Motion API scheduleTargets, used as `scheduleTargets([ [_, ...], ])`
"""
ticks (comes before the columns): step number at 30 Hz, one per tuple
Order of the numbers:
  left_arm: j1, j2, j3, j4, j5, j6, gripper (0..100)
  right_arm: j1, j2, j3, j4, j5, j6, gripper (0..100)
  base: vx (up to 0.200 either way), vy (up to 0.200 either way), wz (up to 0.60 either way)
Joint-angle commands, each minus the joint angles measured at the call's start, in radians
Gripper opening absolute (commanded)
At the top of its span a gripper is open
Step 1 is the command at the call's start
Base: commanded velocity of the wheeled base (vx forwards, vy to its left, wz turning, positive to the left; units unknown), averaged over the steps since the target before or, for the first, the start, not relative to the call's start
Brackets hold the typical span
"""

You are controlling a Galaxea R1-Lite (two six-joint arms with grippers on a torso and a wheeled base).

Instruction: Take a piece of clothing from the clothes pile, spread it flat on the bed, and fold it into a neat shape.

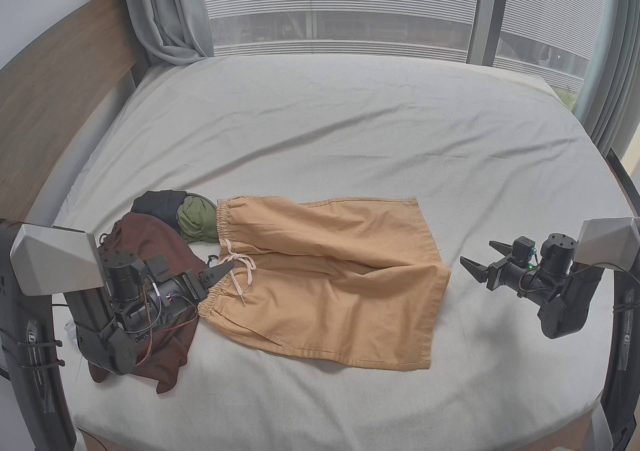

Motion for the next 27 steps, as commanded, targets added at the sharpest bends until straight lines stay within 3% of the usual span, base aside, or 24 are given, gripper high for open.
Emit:
scheduleTargets([
  [1, 0.013, 0.036, -0.004, 0.0, 0.001, 0.0, 100, 0.004, -0.053, 0.039, 0.0, 0.001, 0.0, 100, 0.0, 0.0, 0.0],
  [7, 0.027, 0.059, -0.005, 0.002, 0.0, -0.004, 100, 0.027, -0.093, 0.074, 0.0, -0.001, 0.002, 100, 0.0, 0.0, 0.0],
  [16, 0.052, 0.108, 0.007, 0.006, 0.006, -0.007, 100, 0.139, -0.149, 0.136, -0.001, -0.01, 0.027, 100, 0.0, 0.0, 0.0],
  [27, 0.076, 0.145, 0.007, 0.008, 0.006, -0.007, 100, 0.179, -0.148, 0.156, -0.001, -0.017, 0.034, 100, 0.0, 0.0, 0.0],
])
